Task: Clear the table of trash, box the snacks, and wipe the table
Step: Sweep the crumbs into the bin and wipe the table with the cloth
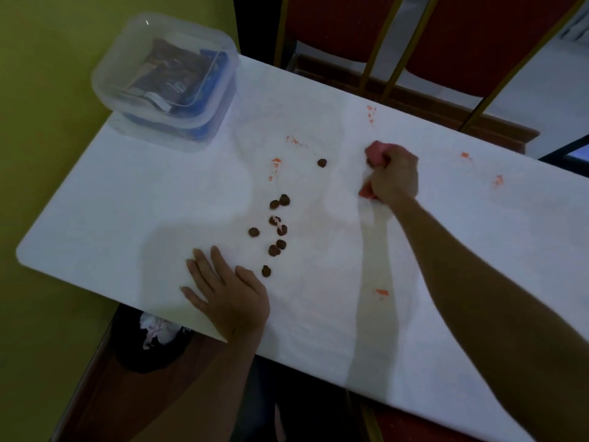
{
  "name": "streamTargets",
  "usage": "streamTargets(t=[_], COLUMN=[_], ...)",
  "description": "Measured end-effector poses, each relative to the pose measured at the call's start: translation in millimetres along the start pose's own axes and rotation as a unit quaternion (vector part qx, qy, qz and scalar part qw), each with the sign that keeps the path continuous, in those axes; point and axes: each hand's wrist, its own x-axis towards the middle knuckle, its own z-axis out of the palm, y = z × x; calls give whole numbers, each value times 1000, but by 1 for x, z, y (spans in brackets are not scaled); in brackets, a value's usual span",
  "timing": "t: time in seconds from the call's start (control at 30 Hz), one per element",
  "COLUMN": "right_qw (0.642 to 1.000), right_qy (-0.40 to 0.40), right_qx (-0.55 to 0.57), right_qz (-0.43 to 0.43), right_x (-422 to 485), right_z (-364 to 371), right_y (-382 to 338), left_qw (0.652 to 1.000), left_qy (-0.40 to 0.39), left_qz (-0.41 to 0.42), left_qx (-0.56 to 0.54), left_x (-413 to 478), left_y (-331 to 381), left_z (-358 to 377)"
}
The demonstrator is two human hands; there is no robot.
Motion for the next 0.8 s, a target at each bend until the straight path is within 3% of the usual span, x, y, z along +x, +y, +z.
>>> streamTargets(t=[0.07,0.17,0.33,0.47,0.6,0.73,0.8], right_qw=[998,990,992,986,983,953,950], right_qy=[-28,-71,-10,-82,-62,-132,-137], right_qx=[12,30,8,17,-37,-45,-35], right_qz=[-52,-116,-123,-145,-171,-267,-277], right_x=[-20,-74,-39,-52,-97,-141,-139], right_z=[25,-6,-20,5,37,50,46], right_y=[-10,-70,-101,-103,-95,-93,-89], left_qw=[1000,1000,1000,1000,1000,999,999], left_qy=[5,4,3,-5,-11,-21,-26], left_qz=[0,-3,-2,-4,-10,-16,-16], left_qx=[-7,-8,-11,-14,-14,-25,-33], left_x=[-1,-1,0,-1,0,0,0], left_y=[0,-1,1,-1,-1,0,0], left_z=[-1,-2,-1,0,-4,-7,-8])
